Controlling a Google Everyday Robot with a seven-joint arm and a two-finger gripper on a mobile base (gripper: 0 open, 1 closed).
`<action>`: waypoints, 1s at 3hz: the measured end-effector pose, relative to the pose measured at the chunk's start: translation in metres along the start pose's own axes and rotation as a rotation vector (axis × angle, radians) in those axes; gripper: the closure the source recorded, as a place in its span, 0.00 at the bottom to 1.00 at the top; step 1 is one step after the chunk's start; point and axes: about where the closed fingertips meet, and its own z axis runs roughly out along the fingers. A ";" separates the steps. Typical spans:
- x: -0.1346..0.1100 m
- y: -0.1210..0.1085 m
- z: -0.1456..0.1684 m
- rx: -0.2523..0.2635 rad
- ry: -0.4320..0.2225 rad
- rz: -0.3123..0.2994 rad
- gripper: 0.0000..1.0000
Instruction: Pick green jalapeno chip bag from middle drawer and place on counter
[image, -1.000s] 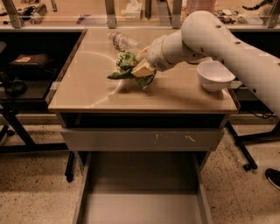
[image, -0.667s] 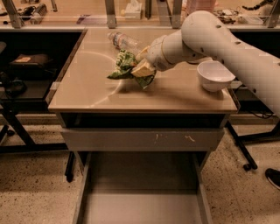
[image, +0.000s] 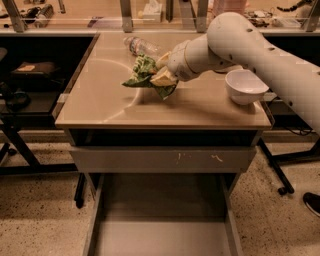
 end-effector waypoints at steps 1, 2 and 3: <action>0.000 0.000 0.000 0.000 0.000 0.000 0.12; 0.000 0.000 0.000 0.000 0.000 0.000 0.00; 0.000 0.000 0.000 0.000 0.000 0.000 0.00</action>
Offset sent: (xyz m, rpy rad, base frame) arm 0.0000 0.0000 0.0000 0.0000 0.0000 0.0000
